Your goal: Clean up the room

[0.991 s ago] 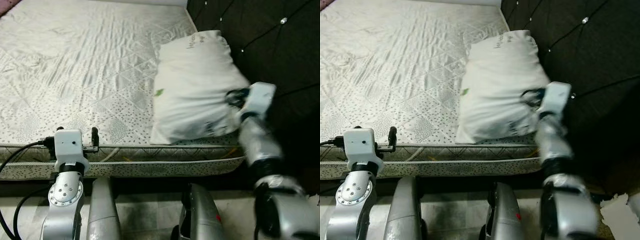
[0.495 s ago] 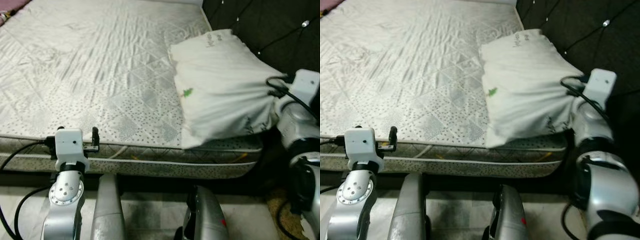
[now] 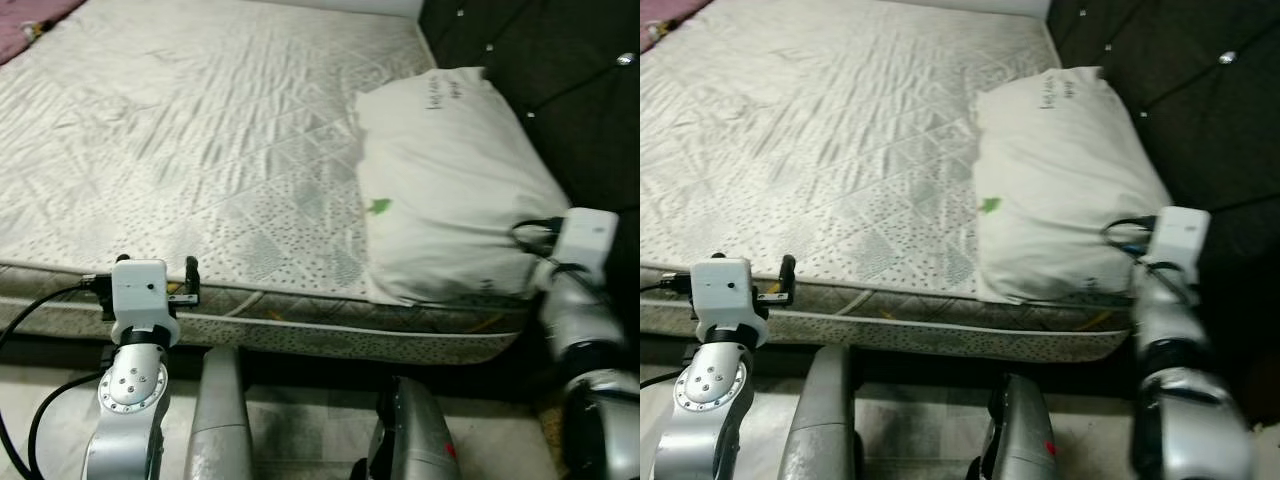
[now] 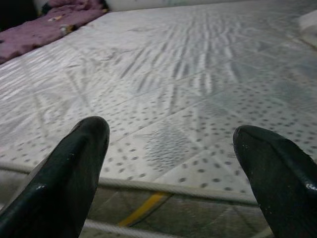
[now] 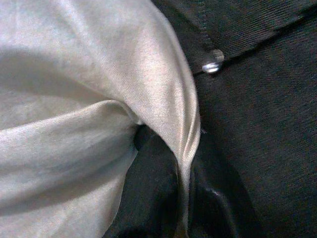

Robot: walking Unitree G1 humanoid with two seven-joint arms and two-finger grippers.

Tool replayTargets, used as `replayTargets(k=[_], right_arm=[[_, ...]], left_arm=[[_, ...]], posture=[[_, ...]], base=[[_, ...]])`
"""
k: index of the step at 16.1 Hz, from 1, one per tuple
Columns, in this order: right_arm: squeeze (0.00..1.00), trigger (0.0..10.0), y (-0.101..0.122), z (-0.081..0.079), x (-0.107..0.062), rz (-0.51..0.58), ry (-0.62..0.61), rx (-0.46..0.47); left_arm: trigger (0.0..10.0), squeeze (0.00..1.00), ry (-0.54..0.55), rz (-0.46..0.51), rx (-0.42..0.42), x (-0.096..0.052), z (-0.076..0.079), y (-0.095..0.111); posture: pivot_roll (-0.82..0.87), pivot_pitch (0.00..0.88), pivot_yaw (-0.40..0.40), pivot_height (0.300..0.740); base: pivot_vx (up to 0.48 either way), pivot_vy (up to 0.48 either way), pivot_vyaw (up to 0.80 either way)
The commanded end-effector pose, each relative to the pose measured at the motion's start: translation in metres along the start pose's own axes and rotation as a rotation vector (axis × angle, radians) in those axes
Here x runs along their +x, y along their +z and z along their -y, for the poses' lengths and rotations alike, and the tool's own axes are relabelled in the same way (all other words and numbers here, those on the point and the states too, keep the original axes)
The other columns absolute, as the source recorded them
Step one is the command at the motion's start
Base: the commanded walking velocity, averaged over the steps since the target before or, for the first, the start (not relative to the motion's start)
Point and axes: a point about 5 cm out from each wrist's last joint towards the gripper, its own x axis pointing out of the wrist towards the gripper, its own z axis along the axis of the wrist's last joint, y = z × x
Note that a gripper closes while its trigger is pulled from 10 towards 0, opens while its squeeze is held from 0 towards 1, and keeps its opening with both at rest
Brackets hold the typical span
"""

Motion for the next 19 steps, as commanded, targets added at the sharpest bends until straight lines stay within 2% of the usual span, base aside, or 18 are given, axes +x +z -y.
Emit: replayTargets(k=[1, 3, 4, 5, 7, 10, 13, 17, 19], right_arm=[[0.00, 0.0, -0.003, -0.010, -0.004, 0.012, 0.048, 0.013], [0.00, 5.3, 0.006, -0.026, -0.007, 0.066, 0.114, 0.023], [0.00, 7.4, 0.013, -0.032, -0.007, 0.095, 0.138, -0.002], [0.00, 10.0, 0.023, -0.042, -0.003, 0.094, 0.155, -0.002], [1.00, 10.0, 0.033, -0.052, -0.004, 0.122, 0.191, 0.030], [1.00, 10.0, 0.040, -0.055, -0.004, 0.126, 0.166, 0.037], [1.00, 10.0, 0.033, -0.058, -0.010, 0.105, 0.131, 0.039], [1.00, 10.0, -0.003, -0.069, -0.041, 0.055, 0.165, -0.009], [1.00, 10.0, -0.015, -0.071, -0.056, 0.026, 0.178, -0.005]], left_arm=[[10.0, 0.00, -0.011, 0.009, 0.005, 0.000, 0.001, 0.001], [10.0, 0.00, -0.004, 0.010, 0.008, 0.000, -0.001, 0.001], [10.0, 0.00, 0.000, 0.009, 0.008, 0.000, -0.001, 0.001], [10.0, 0.00, 0.003, 0.008, 0.008, 0.000, -0.001, 0.001], [10.0, 0.00, 0.010, 0.008, 0.006, 0.000, 0.000, 0.001], [10.0, 0.00, 0.015, 0.005, 0.006, -0.001, -0.001, 0.000], [10.0, 0.00, 0.019, 0.003, 0.006, 0.000, -0.001, -0.001], [10.0, 0.00, 0.035, 0.011, 0.006, 0.004, 0.000, 0.000], [10.0, 0.00, 0.056, 0.028, 0.008, 0.007, -0.001, 0.003]], posture=[[0.19, 0.000, -0.097, 0.547], [0.20, 0.000, -0.100, 0.547], [0.20, 0.000, -0.103, 0.547], [0.20, 0.000, -0.109, 0.547], [0.20, 0.000, -0.112, 0.547], [0.20, 0.000, -0.113, 0.547], [0.20, 0.000, -0.115, 0.547], [0.18, 0.000, -0.115, 0.547], [0.17, 0.000, -0.114, 0.547]], base=[[0.000, 0.000, 0.00], [0.000, 0.000, 0.00], [0.000, 0.000, 0.00], [0.000, 0.000, 0.00], [0.000, 0.000, 0.00], [0.000, 0.000, 0.00], [0.000, 0.000, 0.00], [0.000, 0.000, 0.00], [0.000, 0.000, 0.00]])
